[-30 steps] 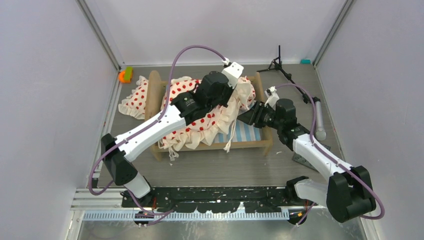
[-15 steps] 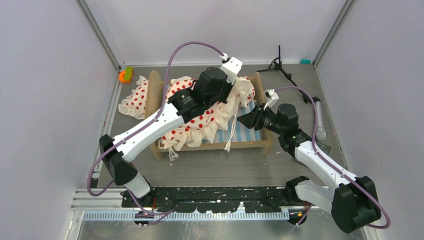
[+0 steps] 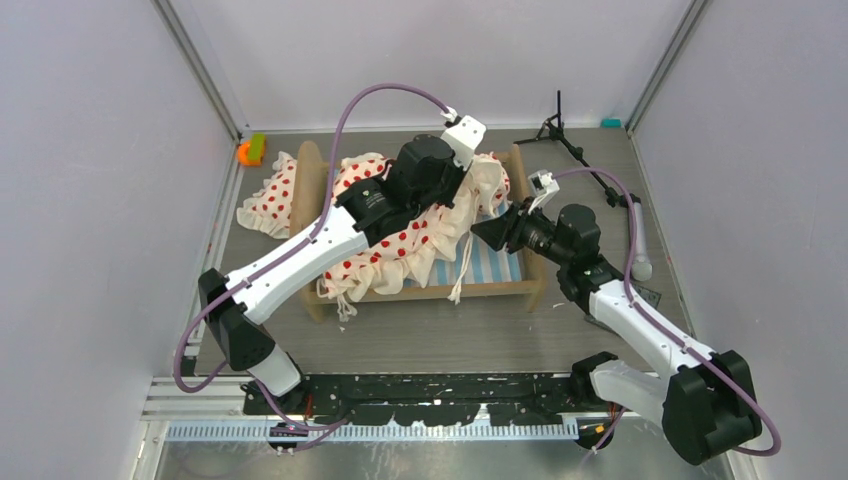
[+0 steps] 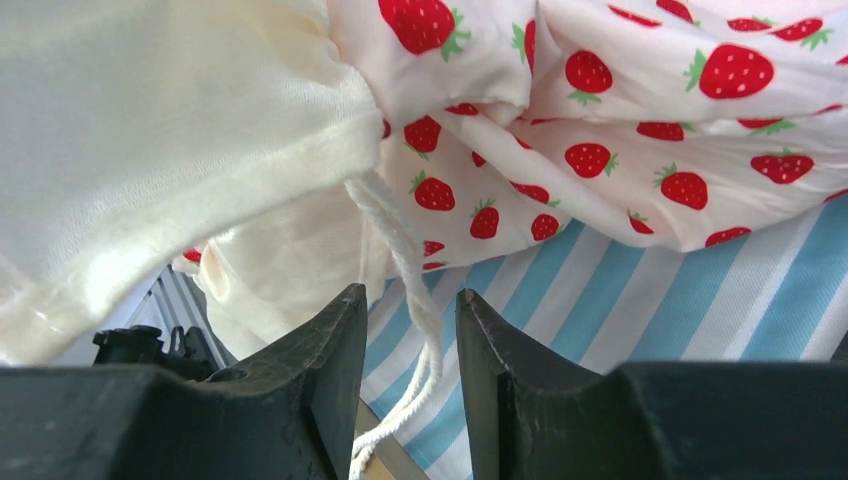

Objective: Set up the pet bed
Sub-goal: Cross the ropes on the bed frame.

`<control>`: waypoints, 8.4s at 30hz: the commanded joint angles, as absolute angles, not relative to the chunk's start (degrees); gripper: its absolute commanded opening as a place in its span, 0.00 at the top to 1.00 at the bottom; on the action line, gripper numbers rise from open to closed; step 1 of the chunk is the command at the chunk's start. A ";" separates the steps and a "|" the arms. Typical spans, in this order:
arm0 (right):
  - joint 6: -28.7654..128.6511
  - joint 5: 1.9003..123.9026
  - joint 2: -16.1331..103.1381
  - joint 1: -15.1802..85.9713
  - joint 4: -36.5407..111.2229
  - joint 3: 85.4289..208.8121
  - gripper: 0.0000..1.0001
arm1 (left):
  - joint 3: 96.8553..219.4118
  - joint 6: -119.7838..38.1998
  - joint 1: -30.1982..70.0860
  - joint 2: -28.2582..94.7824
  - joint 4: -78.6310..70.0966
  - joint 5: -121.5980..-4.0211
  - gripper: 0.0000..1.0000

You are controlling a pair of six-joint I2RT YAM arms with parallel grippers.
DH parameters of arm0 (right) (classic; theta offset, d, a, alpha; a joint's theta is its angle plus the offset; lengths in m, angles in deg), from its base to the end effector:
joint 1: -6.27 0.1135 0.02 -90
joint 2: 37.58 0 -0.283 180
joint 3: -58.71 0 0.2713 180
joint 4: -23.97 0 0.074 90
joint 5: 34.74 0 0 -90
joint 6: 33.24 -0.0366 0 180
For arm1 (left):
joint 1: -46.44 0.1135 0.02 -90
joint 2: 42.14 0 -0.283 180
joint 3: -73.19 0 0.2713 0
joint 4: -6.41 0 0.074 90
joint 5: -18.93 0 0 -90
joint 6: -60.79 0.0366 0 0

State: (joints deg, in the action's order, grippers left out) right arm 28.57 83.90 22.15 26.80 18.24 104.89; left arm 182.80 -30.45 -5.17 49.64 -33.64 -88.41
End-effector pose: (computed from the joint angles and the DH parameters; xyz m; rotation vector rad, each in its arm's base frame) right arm 0.2244 0.1028 0.2799 -0.2739 1.7859 1.0444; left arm 0.2494 -0.2973 0.4382 0.6467 1.8430 -0.3155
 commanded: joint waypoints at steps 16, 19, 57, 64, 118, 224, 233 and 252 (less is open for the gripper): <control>27.06 86.27 28.26 27.12 8.57 109.15 0.65 | 185.02 -30.00 -4.71 47.50 -32.43 -88.03 1.00; 26.32 86.54 28.60 27.19 7.53 109.06 0.71 | 185.02 -30.00 -4.71 47.48 -32.45 -88.03 1.00; 42.40 76.21 14.60 27.16 64.96 133.16 1.00 | 184.10 -26.00 -4.18 46.80 -35.75 -84.91 1.00; 39.90 78.38 15.45 27.19 68.12 138.67 1.00 | 183.83 -25.74 -4.18 46.50 -36.07 -84.56 1.00; 40.44 57.97 14.72 27.16 70.67 129.13 0.98 | 174.56 -27.92 -4.27 41.77 -34.97 -84.18 1.00; 27.84 101.85 21.91 29.38 12.34 107.52 0.52 | 174.03 -26.44 -2.62 40.48 -33.45 -85.30 1.00; 16.62 110.55 22.68 29.55 1.54 106.57 0.52 | 174.59 -26.90 -1.77 41.40 -33.24 -85.18 1.00; 18.97 111.74 10.89 31.61 15.78 103.90 0.51 | 176.13 -27.77 -0.93 44.59 -33.28 -85.05 1.00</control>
